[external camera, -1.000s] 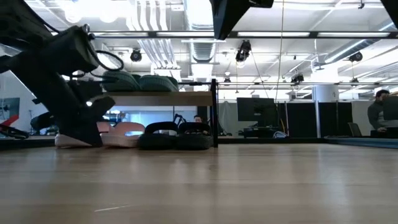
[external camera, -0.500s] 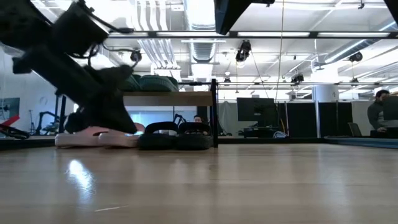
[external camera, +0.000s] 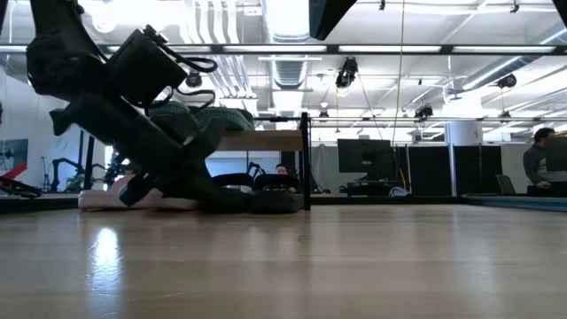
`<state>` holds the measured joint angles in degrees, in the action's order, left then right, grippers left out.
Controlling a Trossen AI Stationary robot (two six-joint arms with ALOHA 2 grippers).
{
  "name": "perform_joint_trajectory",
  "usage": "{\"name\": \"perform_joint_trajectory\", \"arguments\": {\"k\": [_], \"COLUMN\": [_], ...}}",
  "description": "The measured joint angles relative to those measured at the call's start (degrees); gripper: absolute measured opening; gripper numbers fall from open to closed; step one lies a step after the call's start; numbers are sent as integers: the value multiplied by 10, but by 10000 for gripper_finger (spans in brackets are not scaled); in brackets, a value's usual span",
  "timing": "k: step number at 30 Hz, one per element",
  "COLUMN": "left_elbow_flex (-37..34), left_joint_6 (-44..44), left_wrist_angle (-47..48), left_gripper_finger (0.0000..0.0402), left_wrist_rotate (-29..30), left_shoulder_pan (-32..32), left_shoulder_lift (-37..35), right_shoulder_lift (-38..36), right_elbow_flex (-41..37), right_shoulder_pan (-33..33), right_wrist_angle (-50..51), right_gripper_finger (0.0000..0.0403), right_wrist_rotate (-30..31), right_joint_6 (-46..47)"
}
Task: Pick and place slides into the shelf
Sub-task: Adjust the slides under the shelf
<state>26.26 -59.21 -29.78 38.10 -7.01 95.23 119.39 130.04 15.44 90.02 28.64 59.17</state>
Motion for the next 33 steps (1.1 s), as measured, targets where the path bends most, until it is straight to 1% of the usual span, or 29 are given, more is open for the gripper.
{"name": "perform_joint_trajectory", "arguments": {"k": [3,8,10,12,14,16,19,22,26,28,31,33], "left_elbow_flex": [3,3,3,4,5,13,38,67,101,117,138,149], "left_joint_6": [1,30,27,26,27,31,69,102,106,106,105,105], "left_wrist_angle": [2,2,4,-9,-31,-57,-61,-58,-57,-54,-53,-51], "left_gripper_finger": [0,0,0,0,0,0,0,0,0,0,0,0], "left_wrist_rotate": [24,31,22,2,-39,-65,-68,-70,-70,-79,-109,-112], "left_shoulder_pan": [11,30,33,33,26,16,2,0,5,8,10,10], "left_shoulder_lift": [3,3,-4,-8,-11,-11,-7,8,44,67,102,119], "right_shoulder_lift": [0,0,0,-1,-2,-5,-9,-9,-11,-12,-15,-18], "right_elbow_flex": [0,0,0,0,0,0,0,0,0,0,0,0], "right_shoulder_pan": [5,7,8,9,12,13,12,12,12,12,16,19], "right_wrist_angle": [0,0,0,0,0,0,0,0,0,0,0,0], "right_gripper_finger": [38,38,38,38,38,38,38,38,38,38,38,38], "right_wrist_rotate": [0,2,1,1,0,0,1,9,10,10,10,11], "right_joint_6": [7,8,8,9,9,10,14,14,14,14,13,13]}}
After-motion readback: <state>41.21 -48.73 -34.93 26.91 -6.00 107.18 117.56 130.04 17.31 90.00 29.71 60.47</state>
